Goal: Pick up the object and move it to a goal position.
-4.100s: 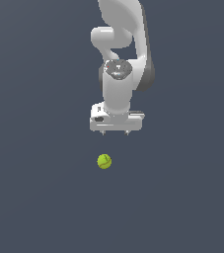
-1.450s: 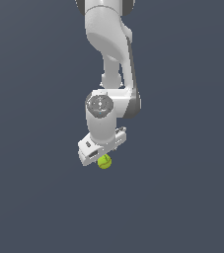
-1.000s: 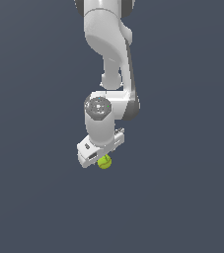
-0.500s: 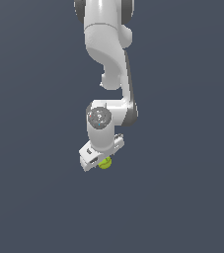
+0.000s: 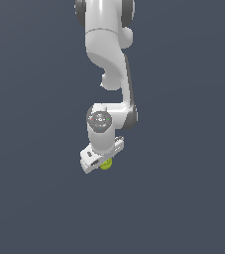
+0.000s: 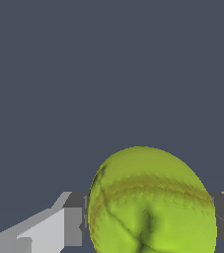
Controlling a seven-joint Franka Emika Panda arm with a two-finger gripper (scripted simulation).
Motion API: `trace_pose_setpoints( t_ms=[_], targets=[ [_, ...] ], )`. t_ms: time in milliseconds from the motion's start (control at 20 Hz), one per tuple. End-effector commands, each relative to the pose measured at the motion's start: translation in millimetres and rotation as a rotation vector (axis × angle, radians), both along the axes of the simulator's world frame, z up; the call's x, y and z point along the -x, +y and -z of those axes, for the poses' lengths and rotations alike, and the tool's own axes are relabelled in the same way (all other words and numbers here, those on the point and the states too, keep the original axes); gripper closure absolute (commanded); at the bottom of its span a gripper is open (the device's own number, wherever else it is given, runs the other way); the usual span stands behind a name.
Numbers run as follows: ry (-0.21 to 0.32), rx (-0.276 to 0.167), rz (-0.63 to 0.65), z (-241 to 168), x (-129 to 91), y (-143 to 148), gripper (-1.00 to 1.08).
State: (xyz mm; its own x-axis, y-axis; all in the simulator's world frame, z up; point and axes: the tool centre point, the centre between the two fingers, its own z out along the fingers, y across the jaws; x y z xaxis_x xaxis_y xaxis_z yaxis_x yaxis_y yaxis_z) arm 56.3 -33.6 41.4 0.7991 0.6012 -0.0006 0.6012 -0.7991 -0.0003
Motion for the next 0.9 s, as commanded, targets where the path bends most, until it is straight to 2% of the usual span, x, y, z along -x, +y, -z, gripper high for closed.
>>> trace_pose_setpoints(
  t_ms=[0,500,850],
  targets=[
    [-0.001,0.0,0.0,-0.1,-0.3,0.4,1.08],
    [0.0,0.0,0.0,-3.2,1.2,3.0,1.08],
    [0.0,0.0,0.0,-26.1,9.7,24.7,1.08]
  ],
)
